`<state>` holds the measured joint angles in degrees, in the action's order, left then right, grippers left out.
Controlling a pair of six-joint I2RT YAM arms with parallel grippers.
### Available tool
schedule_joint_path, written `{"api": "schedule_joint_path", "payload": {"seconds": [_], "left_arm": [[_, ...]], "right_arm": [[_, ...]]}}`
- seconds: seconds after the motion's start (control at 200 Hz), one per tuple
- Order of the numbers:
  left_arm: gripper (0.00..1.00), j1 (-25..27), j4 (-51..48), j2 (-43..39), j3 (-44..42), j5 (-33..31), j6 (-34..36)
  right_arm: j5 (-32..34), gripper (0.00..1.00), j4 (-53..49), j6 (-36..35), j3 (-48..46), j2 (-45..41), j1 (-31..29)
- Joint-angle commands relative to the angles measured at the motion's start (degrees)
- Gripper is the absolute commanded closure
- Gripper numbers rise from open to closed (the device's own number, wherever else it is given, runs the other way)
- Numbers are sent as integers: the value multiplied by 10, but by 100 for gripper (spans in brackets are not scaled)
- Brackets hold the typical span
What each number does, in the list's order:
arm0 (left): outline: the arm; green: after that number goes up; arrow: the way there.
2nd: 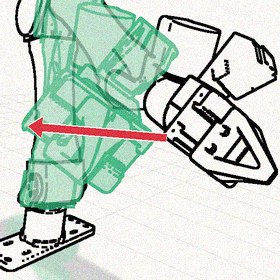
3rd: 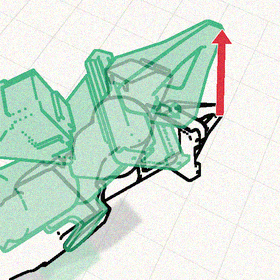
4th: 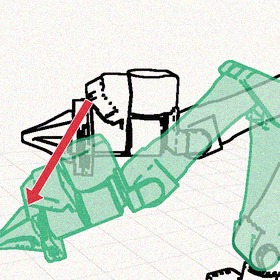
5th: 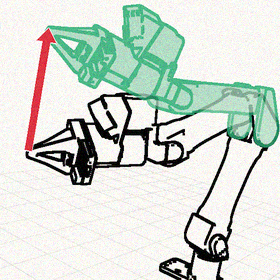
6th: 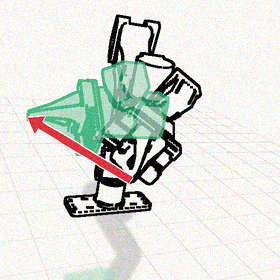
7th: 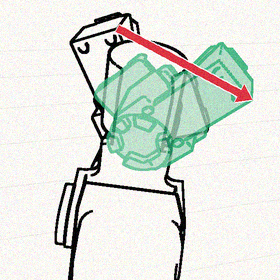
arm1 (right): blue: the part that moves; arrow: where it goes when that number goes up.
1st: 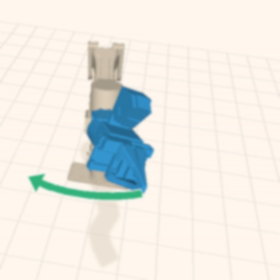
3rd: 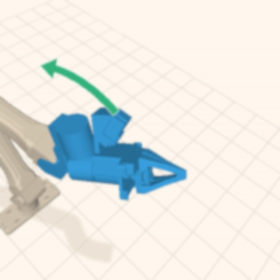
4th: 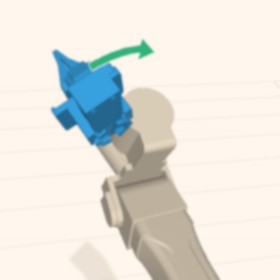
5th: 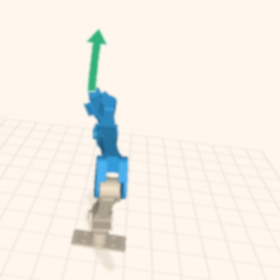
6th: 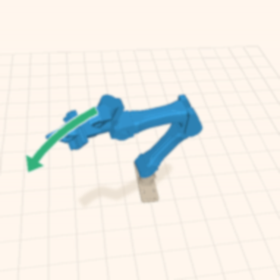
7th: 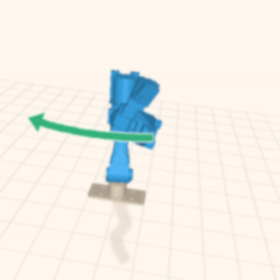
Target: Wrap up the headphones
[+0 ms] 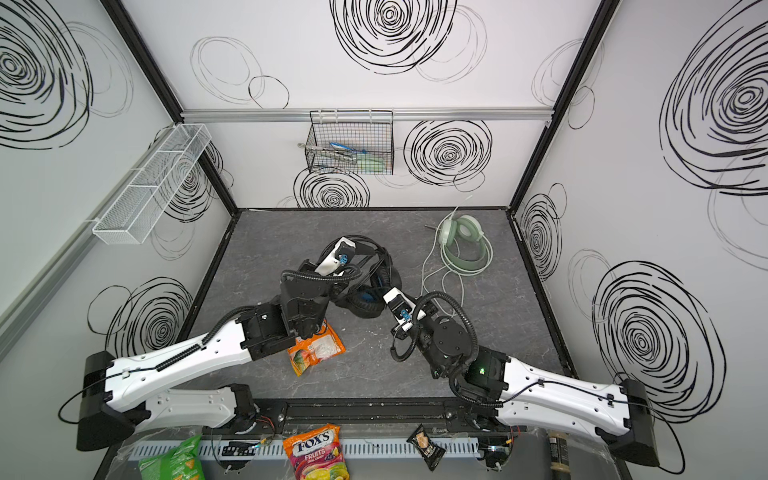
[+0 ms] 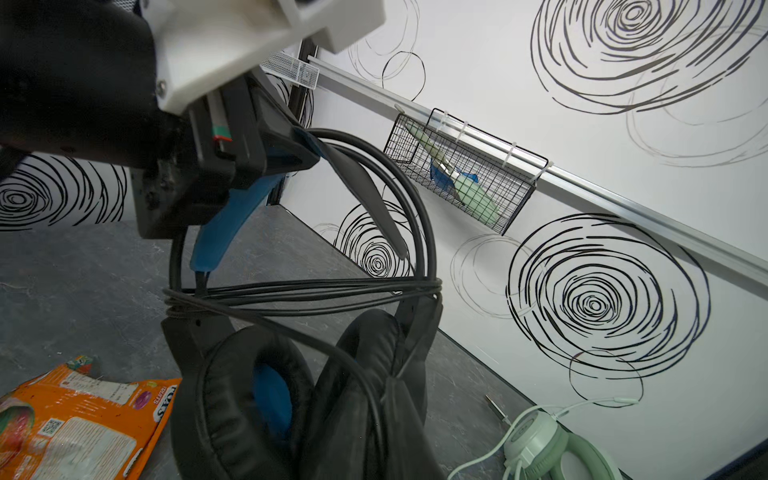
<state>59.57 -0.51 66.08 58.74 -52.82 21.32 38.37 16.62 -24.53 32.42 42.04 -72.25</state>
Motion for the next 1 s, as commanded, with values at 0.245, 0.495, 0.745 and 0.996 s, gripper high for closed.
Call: {"api": "schedule_joint_path", "payload": {"seconds": [0.245,0.495,0.745,0.996], "left_arm": [[100,16,-162,-64,15,66,-91],[100,18,-179,-111,3,134,-75],[100,24,-201,-153,6,242,-79],[100,27,-196,-196,4,284,-101]], "right_arm": [[13,86,6,-7,16,-6,4],[11,85,11,-8,11,-3,10],[-4,84,24,-1,-1,-8,30],[-22,84,36,7,-17,-24,42]]}}
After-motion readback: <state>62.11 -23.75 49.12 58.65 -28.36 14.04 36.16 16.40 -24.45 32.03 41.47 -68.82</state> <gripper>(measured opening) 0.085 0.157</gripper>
